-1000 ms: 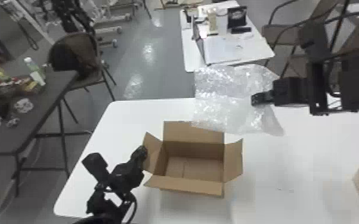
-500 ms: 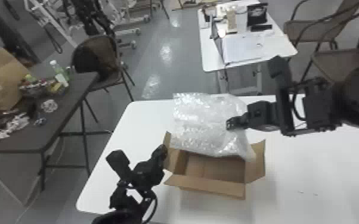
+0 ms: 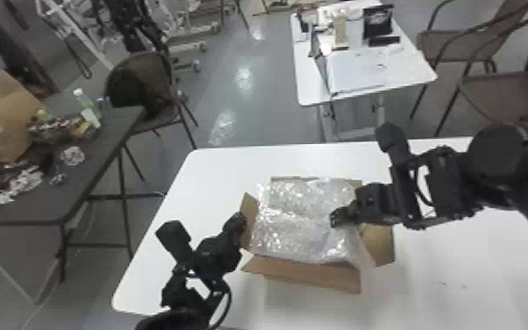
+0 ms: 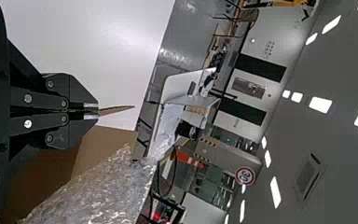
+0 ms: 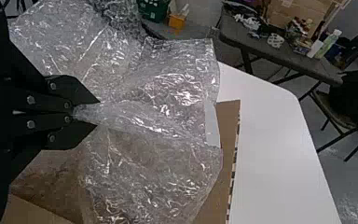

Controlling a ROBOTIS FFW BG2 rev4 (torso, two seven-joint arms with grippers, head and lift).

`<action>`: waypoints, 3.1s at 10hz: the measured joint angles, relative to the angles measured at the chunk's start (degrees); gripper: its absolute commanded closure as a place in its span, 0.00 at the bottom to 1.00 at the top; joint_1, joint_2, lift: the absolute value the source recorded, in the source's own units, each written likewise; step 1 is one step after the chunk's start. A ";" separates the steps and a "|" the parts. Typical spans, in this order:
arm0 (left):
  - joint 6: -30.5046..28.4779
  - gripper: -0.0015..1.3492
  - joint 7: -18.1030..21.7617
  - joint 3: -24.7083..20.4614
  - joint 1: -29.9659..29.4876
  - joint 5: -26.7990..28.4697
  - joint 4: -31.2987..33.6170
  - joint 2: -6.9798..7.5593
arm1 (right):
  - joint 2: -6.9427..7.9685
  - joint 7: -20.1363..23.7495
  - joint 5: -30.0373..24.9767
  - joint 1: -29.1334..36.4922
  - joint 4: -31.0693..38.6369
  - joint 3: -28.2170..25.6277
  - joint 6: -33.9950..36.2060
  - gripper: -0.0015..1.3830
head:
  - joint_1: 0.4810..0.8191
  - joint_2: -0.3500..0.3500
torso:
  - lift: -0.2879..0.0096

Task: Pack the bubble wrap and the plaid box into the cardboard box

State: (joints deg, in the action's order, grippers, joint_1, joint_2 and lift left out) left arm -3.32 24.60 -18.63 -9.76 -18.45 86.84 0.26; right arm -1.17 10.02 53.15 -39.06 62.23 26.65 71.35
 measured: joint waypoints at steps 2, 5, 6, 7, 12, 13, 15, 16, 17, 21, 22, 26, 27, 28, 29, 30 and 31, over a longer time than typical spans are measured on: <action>0.27 0.83 -0.10 0.00 -0.09 0.00 -0.01 0.00 | -0.14 1.33 -2.18 -0.03 -0.60 0.07 -0.39 0.30 | 0.63 1.00 | 0.91; 1.15 0.83 -0.45 -0.10 -0.65 -0.54 -0.01 -0.06 | -1.06 8.79 -12.70 3.15 6.95 -5.96 -3.05 0.08 | 0.63 1.00 | 0.91; 1.46 0.83 -0.48 -0.17 -0.95 -0.88 -0.01 -0.17 | -1.65 8.84 -16.68 6.14 14.09 -10.67 -3.31 0.09 | 0.63 1.00 | 0.91; 1.74 0.83 -0.52 -0.32 -1.27 -1.13 -0.01 -0.24 | -2.00 8.47 -22.46 10.13 23.13 -15.80 -4.74 0.09 | 0.63 1.00 | 0.91; 3.86 0.83 -0.70 -1.88 -2.71 -1.68 0.36 -0.26 | -2.65 2.83 -42.77 39.33 51.87 -30.95 -36.94 0.09 | 0.63 0.72 | 0.91; 4.46 0.83 -0.70 -2.18 -2.99 -1.94 0.40 -0.26 | -2.84 2.20 -43.18 45.18 51.77 -31.78 -42.55 0.09 | 0.63 0.70 | 0.91; 5.11 0.84 -0.70 -2.65 -3.50 -2.32 0.59 -0.26 | -2.70 2.19 -40.89 52.69 48.16 -33.01 -48.83 0.09 | 0.63 0.69 | 0.91; 5.08 0.83 -0.67 -2.77 -3.70 -2.39 0.76 -0.26 | -2.42 2.19 -41.52 54.91 47.32 -33.13 -49.84 0.09 | 0.63 0.70 | 0.91; 4.89 0.83 -0.57 -2.76 -3.77 -2.39 0.85 -0.26 | -1.89 1.58 -43.45 57.26 47.22 -33.15 -50.68 0.09 | 0.63 0.69 | 0.91; 4.59 0.84 0.08 -3.09 -4.19 -2.54 0.95 -0.26 | 0.26 -4.71 -46.38 63.91 45.19 -34.12 -60.01 0.09 | 0.63 0.65 | 0.91; 4.51 0.84 0.11 -3.08 -4.16 -2.55 0.96 -0.26 | 0.07 -4.67 -46.02 64.03 43.38 -34.73 -61.96 0.09 | 0.63 0.63 | 0.91; 4.19 0.83 0.17 -2.91 -4.15 -2.49 0.96 -0.26 | -0.15 -4.62 -45.26 60.55 33.49 -37.01 -68.35 0.09 | 0.63 0.58 | 0.91; 4.12 0.83 0.17 -2.88 -4.12 -2.47 0.96 -0.26 | -0.34 -4.25 -44.99 59.20 31.10 -37.09 -69.19 0.09 | 0.63 0.57 | 0.91; 4.05 0.83 0.18 -2.83 -4.06 -2.43 0.96 -0.26 | -0.46 -4.12 -44.94 58.06 29.07 -37.10 -69.88 0.09 | 0.63 0.57 | 0.91; 4.03 0.84 0.18 -2.82 -4.04 -2.39 0.96 -0.26 | -0.54 -3.86 -45.13 57.03 27.15 -37.11 -70.58 0.09 | 0.63 0.57 | 0.91; 4.00 0.83 0.18 -2.82 -4.04 -2.38 0.96 -0.26 | -0.72 -3.00 -45.36 55.81 25.00 -37.11 -71.18 0.09 | 0.63 0.57 | 0.91; 3.96 0.83 0.18 -2.82 -4.01 -2.37 0.96 -0.26 | -1.02 -2.52 -45.78 54.64 23.08 -37.11 -71.72 0.09 | 0.63 0.57 | 0.91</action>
State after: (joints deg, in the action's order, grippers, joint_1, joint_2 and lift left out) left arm 0.64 24.78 -21.44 -13.77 -20.83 87.80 0.00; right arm -2.19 7.50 7.36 15.58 85.31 -10.46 -0.37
